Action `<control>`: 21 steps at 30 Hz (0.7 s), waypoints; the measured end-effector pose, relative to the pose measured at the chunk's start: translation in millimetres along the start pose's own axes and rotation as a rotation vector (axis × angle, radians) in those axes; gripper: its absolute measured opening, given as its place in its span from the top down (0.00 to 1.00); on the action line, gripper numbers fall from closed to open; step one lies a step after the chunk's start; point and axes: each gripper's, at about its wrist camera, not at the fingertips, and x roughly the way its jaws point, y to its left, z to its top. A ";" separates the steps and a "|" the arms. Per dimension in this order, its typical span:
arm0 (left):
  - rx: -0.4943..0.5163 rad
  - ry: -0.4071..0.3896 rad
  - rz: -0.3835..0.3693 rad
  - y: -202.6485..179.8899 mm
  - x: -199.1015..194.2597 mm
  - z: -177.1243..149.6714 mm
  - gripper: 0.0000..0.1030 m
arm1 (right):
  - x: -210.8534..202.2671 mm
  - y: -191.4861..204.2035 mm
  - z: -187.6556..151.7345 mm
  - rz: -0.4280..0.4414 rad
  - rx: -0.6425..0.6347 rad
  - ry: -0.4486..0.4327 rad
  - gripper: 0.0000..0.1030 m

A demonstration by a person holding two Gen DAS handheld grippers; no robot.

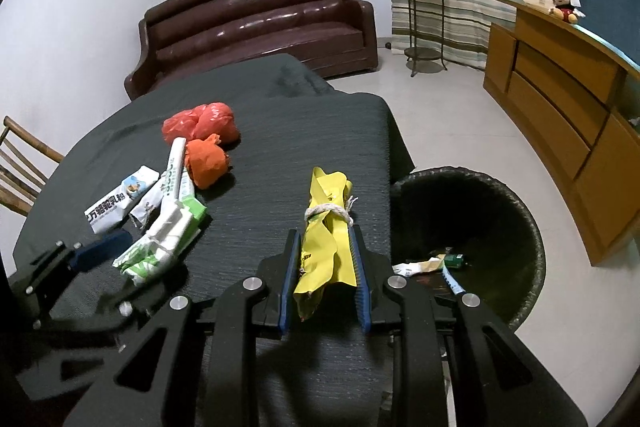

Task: Collect trash
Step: 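Grasp the white-green wrapper with the left gripper while the right holds the yellow wrapper, then carry both wrappers over the black bin and open both grippers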

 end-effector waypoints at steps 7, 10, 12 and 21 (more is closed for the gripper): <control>0.005 0.053 0.040 3.0 15.4 1.4 0.39 | -0.7 -4.2 -0.6 0.008 0.007 -0.002 0.75; 0.021 0.086 0.022 2.2 21.8 -0.9 0.60 | -0.8 -5.0 -0.7 0.009 0.008 -0.003 0.76; 0.021 0.078 0.017 1.9 18.9 -1.5 0.67 | -1.8 -7.3 -1.2 0.009 0.010 -0.004 0.75; -0.011 0.022 0.007 8.7 4.4 -4.5 0.72 | -4.4 -13.2 -1.2 0.000 0.013 -0.010 0.75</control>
